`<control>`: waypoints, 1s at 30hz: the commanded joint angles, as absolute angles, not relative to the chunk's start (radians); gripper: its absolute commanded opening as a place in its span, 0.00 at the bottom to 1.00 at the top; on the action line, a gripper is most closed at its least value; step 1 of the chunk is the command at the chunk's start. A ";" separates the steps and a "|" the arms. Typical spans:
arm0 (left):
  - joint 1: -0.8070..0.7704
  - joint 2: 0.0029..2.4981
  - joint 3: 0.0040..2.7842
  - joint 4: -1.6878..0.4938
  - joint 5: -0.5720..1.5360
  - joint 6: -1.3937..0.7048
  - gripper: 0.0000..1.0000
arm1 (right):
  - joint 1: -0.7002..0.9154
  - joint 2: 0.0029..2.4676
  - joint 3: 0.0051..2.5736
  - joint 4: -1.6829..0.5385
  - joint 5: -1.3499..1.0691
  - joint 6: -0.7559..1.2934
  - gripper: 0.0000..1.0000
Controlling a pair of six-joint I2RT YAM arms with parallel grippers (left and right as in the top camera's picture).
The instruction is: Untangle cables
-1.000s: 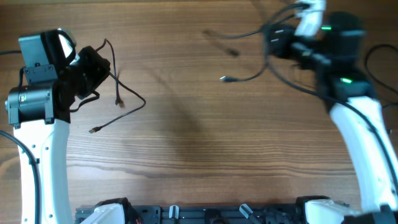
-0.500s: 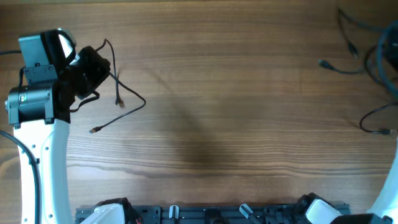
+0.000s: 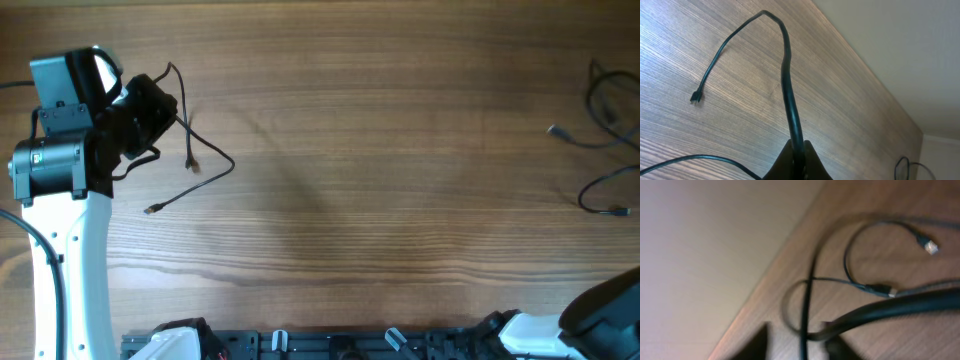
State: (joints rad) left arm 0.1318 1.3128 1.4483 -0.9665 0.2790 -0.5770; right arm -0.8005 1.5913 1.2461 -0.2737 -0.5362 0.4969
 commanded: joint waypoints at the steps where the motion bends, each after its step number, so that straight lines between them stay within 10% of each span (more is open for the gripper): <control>1: 0.126 1.319 1.451 -0.966 0.288 -0.553 0.04 | -0.802 1.604 1.272 -0.285 -0.542 0.500 0.70; 5: 0.123 1.319 1.451 -0.966 0.288 -0.553 0.04 | -0.801 1.579 1.273 -0.311 -0.640 0.497 0.92; 26: -0.489 1.579 1.451 -0.817 0.288 -0.591 0.04 | -0.505 1.330 1.272 -0.545 -0.686 0.340 0.95; 30: -0.565 1.619 1.451 -0.789 0.287 -0.590 0.20 | -0.503 1.330 1.272 -0.559 -0.686 0.340 0.96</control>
State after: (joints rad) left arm -0.5152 1.5948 1.4483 -0.8082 0.2790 -0.5911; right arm -0.5083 1.3430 1.2488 -0.5484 -0.6731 0.3637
